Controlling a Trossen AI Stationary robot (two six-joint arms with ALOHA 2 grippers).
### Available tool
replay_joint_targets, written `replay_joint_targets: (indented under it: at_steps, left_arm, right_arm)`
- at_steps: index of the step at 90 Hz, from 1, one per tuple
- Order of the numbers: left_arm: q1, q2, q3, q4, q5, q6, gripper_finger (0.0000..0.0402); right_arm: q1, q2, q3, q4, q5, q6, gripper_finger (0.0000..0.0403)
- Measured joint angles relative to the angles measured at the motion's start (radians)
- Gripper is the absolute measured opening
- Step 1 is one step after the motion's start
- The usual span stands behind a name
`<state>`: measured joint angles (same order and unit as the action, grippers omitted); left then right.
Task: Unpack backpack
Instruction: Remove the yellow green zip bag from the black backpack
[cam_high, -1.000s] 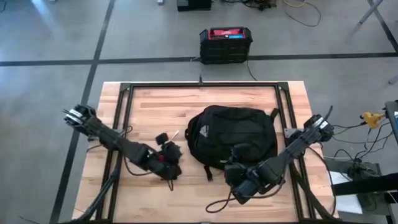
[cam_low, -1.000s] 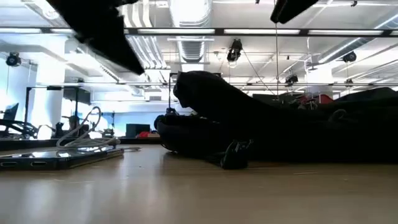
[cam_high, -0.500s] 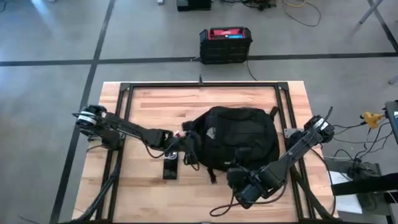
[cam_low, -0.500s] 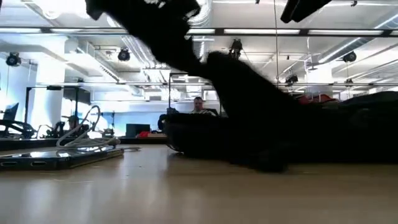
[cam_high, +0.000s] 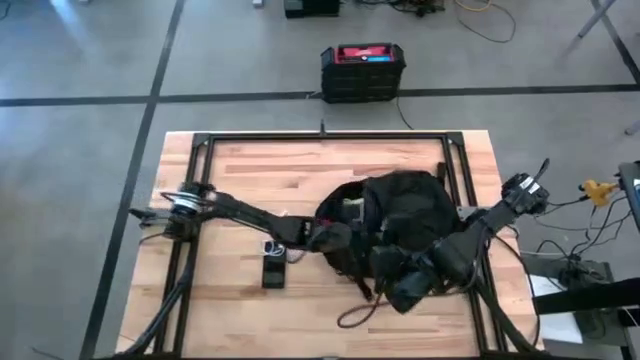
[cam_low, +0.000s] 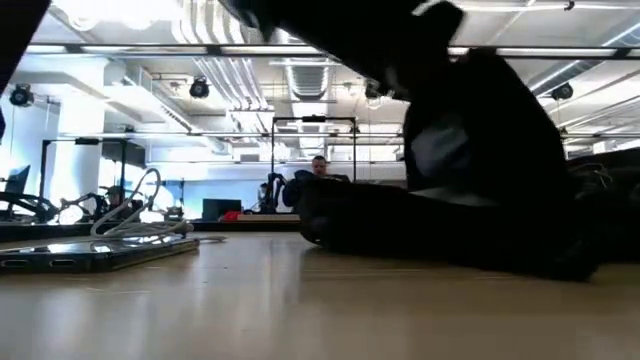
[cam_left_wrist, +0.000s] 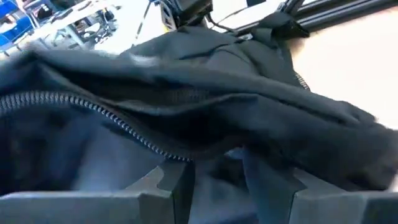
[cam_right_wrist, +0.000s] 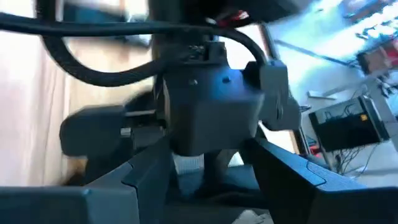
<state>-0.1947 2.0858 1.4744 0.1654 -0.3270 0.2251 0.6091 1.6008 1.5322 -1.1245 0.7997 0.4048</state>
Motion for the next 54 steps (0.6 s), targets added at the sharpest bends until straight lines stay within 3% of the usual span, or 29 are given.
replay_joint_targets:
  at_steps: [15,33,54]
  left_arm:
    - [-0.001,0.079,0.098,0.013,0.001,0.002,0.0119]
    - [-0.001,0.076,0.098,0.068,0.009,0.02,0.0119]
    - [-0.009,0.047,0.096,-0.031,0.015,0.037,0.0119]
  right_arm:
    - [-0.029,-0.048,0.0,-0.069,-0.075,-0.007,0.02]
    - [-0.047,-0.075,-0.019,-0.052,-0.136,-0.035,0.02]
    - [-0.041,-0.087,-0.074,-0.106,-0.144,0.025,0.0199]
